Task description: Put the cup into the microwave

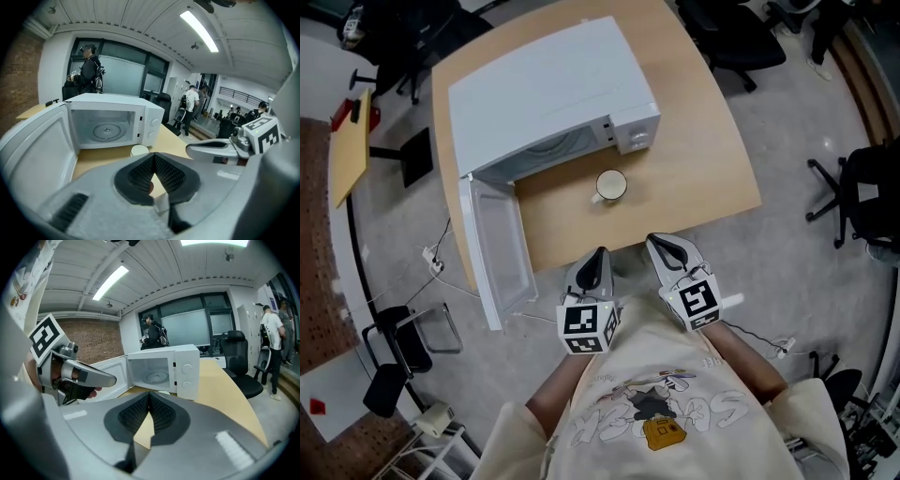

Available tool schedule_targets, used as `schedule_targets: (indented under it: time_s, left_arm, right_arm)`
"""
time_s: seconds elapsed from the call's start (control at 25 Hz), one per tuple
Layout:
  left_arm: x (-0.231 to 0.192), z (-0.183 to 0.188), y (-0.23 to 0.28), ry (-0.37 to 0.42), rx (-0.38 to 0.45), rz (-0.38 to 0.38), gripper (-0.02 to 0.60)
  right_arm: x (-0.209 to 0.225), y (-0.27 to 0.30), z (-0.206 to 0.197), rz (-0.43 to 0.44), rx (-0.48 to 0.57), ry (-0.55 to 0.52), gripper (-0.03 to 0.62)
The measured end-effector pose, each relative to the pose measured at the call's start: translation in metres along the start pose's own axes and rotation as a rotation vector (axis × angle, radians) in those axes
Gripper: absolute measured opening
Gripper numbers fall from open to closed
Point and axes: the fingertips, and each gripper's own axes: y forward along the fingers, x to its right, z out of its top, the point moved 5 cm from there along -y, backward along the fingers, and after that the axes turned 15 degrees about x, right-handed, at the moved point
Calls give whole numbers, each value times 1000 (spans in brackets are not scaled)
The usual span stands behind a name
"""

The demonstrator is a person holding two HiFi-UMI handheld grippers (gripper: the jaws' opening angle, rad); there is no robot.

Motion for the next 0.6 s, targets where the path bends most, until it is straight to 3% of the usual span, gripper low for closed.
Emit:
schedule_targets:
  time_s: [0.12, 0.24, 0.32, 0.48, 0.6]
  left_arm:
    - [-7, -4, 27, 47, -10, 29, 33]
    - [-20, -16, 56, 83, -54, -7, 266]
    - [-30, -24, 77, 152, -72, -38, 343]
    - [-49, -45, 117, 298, -60, -122, 432]
    - [-59, -62, 146, 364, -84, -213, 500]
  right_arm:
    - [16, 10, -3, 41, -23, 30, 6]
    - [22, 16, -7, 57, -52, 41, 6]
    - [26, 20, -6, 47, -59, 37, 6]
    - [35, 20, -4, 1, -75, 22, 6]
    - [35, 21, -5, -33, -92, 15, 6]
